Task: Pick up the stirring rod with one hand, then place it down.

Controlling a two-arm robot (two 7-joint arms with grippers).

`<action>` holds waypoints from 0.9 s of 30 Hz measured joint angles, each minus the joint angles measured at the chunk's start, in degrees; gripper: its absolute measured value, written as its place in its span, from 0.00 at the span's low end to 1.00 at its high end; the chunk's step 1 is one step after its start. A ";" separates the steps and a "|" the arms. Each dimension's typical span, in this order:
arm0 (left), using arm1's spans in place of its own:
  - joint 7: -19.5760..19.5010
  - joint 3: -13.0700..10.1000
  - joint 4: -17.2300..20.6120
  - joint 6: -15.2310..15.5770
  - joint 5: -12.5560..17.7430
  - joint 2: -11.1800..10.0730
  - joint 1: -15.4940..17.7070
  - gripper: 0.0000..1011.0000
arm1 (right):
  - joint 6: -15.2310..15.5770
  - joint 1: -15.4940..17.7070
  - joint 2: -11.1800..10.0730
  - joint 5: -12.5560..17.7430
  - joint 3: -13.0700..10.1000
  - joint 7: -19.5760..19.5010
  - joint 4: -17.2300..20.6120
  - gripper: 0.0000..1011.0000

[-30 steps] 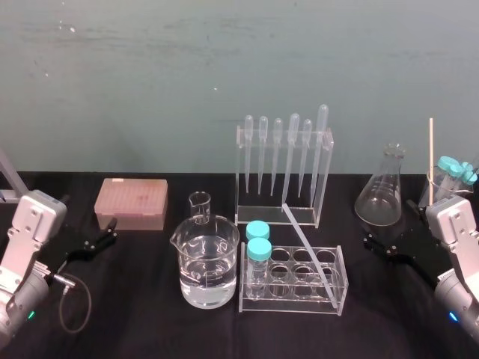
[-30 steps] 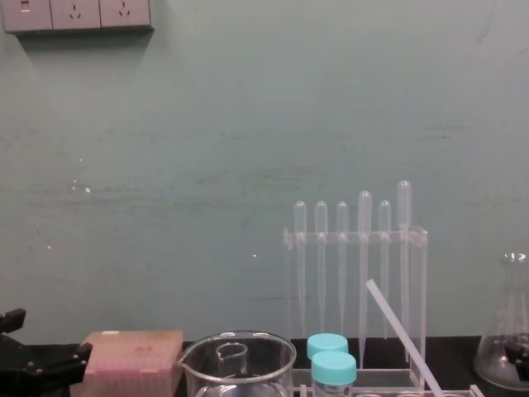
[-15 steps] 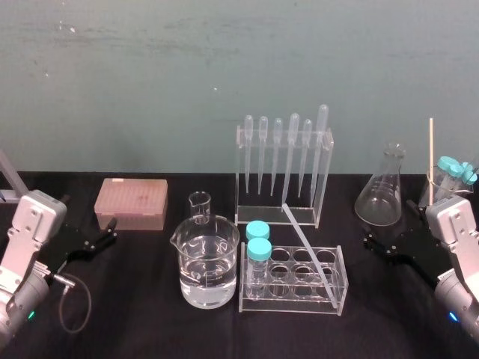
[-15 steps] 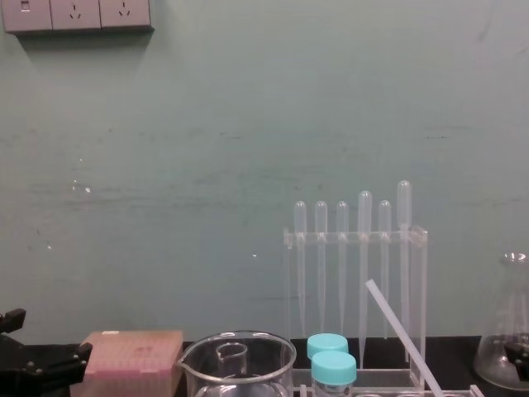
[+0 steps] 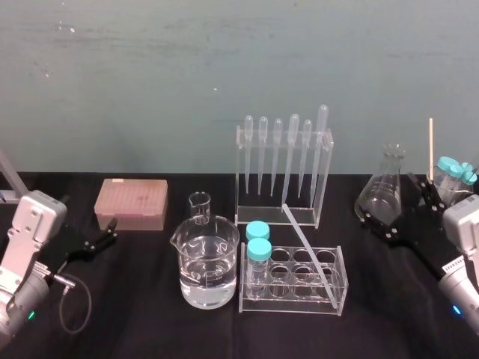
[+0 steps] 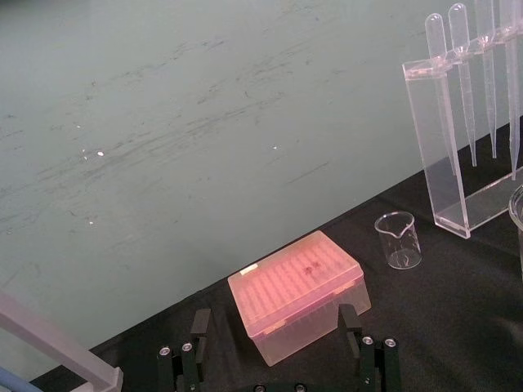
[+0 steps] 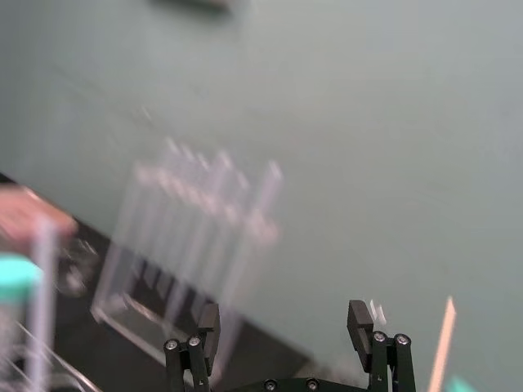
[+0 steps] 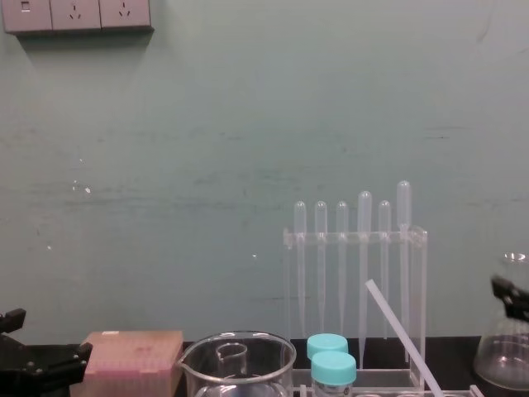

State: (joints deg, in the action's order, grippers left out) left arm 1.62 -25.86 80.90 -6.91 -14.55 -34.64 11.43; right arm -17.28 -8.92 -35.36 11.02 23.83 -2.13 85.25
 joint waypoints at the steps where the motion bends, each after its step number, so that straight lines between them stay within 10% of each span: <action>1: 0.00 0.00 0.00 0.00 0.00 0.00 0.00 0.99 | -2.42 0.12 -0.17 -0.71 0.14 0.88 0.95 0.99; 12: 0.00 0.00 0.00 0.00 0.00 0.00 0.00 0.99 | -6.96 -3.01 0.97 4.47 3.60 14.25 1.47 0.99; 19: 0.00 0.00 0.00 0.00 0.00 0.00 0.00 0.99 | 5.57 -6.34 3.02 16.21 4.95 25.09 -1.24 0.99; 27: 0.00 0.00 0.00 0.00 0.00 0.00 0.00 0.99 | 15.09 -8.77 4.56 18.87 5.62 28.14 -3.71 0.99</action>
State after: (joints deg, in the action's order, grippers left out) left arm 1.62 -25.86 80.90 -6.91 -14.55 -34.65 11.43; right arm -2.19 -17.68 -30.80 29.90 29.45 26.01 81.55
